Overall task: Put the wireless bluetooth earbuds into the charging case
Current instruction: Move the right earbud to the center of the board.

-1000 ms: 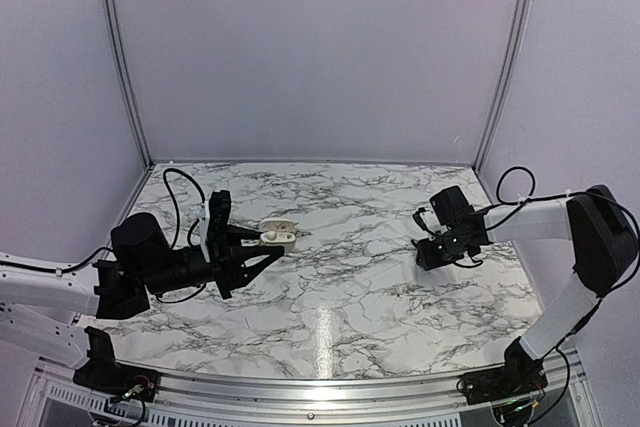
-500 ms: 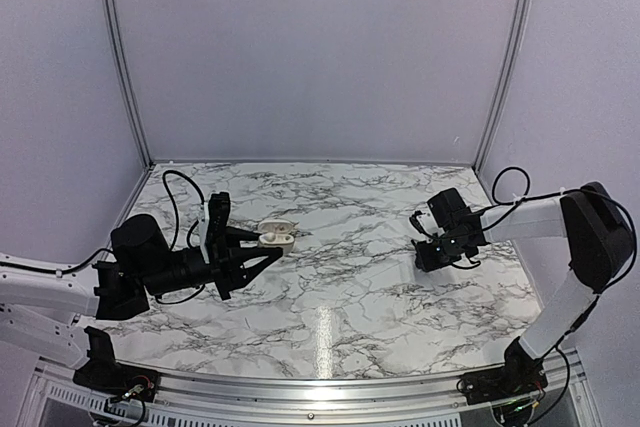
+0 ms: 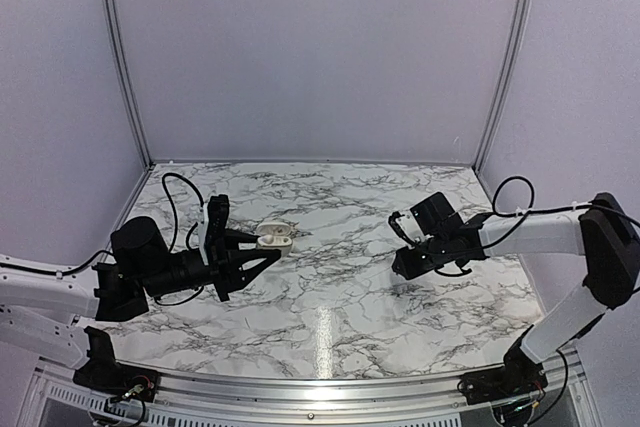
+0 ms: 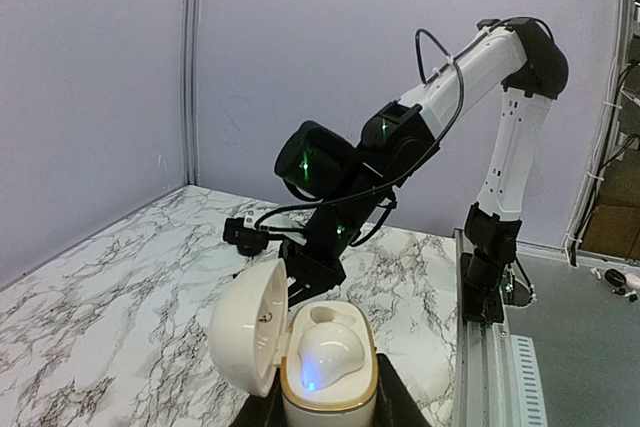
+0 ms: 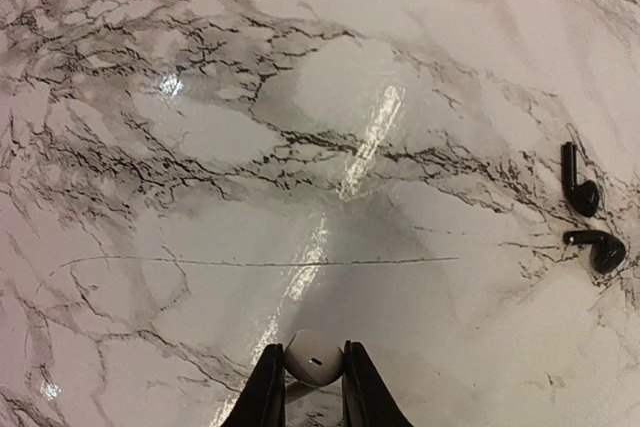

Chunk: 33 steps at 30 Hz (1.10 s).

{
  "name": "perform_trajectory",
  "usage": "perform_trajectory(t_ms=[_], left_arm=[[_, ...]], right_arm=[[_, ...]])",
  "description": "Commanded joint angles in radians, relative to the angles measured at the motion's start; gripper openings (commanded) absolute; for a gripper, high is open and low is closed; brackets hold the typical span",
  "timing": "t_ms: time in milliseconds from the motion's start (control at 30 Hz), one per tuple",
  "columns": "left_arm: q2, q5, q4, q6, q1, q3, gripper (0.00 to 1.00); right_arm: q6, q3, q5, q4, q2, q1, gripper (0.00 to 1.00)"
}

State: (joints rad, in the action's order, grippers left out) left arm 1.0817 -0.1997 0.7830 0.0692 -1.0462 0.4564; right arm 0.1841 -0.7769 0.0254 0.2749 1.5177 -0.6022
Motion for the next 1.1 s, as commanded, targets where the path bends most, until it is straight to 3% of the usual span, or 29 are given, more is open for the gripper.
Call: perform_trajectory(t_ms=[0, 200, 633, 733, 900, 1067], left_arm=[[-0.014, 0.012, 0.038, 0.013, 0.006, -0.012, 0.0], [-0.016, 0.015, 0.038, 0.016, 0.006, -0.01, 0.0], [-0.023, 0.02, 0.038, 0.029, 0.008, -0.019, 0.0], [-0.031, 0.024, 0.036, 0.026, 0.008, -0.023, 0.0], [-0.047, 0.032, 0.034, 0.029, 0.008, -0.031, 0.0], [-0.054, 0.036, 0.031, 0.03, 0.008, -0.035, 0.0]], right_arm=[[0.006, -0.008, 0.006, -0.068, -0.03, -0.025, 0.14], [0.071, -0.06, -0.104, -0.009, 0.068, -0.132, 0.14], [0.308, -0.077, -0.185, -0.007, 0.155, -0.322, 0.15], [0.323, -0.086, -0.191, -0.011, 0.173, -0.333, 0.21], [0.289, -0.124, -0.202, 0.011, 0.169, -0.331, 0.37], [0.21, -0.157, -0.16, 0.031, 0.173, -0.305, 0.41]])
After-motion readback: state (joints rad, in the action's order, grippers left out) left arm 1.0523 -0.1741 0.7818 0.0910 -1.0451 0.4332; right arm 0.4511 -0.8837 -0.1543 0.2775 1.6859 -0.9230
